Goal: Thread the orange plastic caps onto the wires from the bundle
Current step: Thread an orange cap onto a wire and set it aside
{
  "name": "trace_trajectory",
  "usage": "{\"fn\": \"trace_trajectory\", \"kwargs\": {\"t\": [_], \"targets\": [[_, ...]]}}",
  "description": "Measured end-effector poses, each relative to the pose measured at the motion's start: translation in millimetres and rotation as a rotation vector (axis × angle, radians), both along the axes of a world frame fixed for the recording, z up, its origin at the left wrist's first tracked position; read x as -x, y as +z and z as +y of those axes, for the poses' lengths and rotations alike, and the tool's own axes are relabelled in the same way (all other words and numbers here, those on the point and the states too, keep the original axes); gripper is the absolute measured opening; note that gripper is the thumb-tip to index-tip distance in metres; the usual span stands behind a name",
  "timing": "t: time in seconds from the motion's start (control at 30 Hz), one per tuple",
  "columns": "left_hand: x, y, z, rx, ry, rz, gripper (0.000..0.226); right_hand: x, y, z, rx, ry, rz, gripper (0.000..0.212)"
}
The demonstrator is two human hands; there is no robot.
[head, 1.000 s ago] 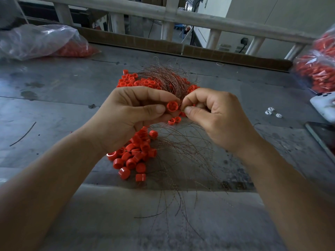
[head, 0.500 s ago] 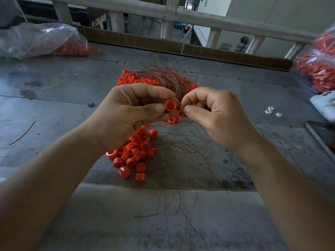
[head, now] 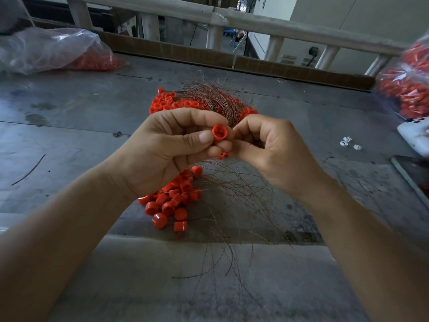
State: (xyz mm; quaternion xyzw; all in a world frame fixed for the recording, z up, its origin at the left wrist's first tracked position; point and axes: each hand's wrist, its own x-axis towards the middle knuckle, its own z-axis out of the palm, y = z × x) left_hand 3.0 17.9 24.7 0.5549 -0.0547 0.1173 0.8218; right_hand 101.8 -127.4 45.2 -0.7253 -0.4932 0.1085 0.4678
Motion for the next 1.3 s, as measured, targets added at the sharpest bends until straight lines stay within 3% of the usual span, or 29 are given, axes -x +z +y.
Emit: {"fn": "trace_trajectory", "kwargs": {"t": [0.2, 0.33, 0.53, 0.63, 0.87, 1.03, 1.2, 1.3], "targets": [[0.2, -0.6, -0.6, 0.031, -0.032, 0.014, 0.021, -6.7, 4.0, -3.0, 0.058, 0.022, -0.002, 0.013], [-0.1, -1.1, -1.0, 0.033, -0.041, 0.041, 0.021, -36.2, 7.1, -11.3, -0.025, -0.223, 0.079, 0.022], [1.6, -1.0, -1.8, 0.009, -0.101, 0.092, 0.021, -68.0, -15.5, -9.2, 0.145, -0.481, -0.262, 0.018], [1.5, 0.0, -1.5, 0.009, -0.102, 0.102, 0.021, -74.5, -26.4, -4.3, 0.252, -0.427, -0.291, 0.007], [1.4, 0.3, -1.8, 0.010, -0.094, 0.117, 0.021, -74.9, -41.6, 10.9, 0.304, -0.289, -0.382, 0.020], [1.7, 0.3, -2.2, -0.007, -0.094, 0.116, 0.021, -77.5, -46.2, 12.1, 0.300, -0.298, -0.412, 0.005], [1.3, 0.2, -1.4, -0.008, -0.069, 0.126, 0.021, -77.3, -43.5, 13.2, 0.221, -0.341, -0.361, 0.008], [0.9, -0.2, -0.4, -0.005, -0.045, 0.125, 0.022, -78.9, -30.1, 5.2, 0.047, -0.380, -0.113, 0.023]]}}
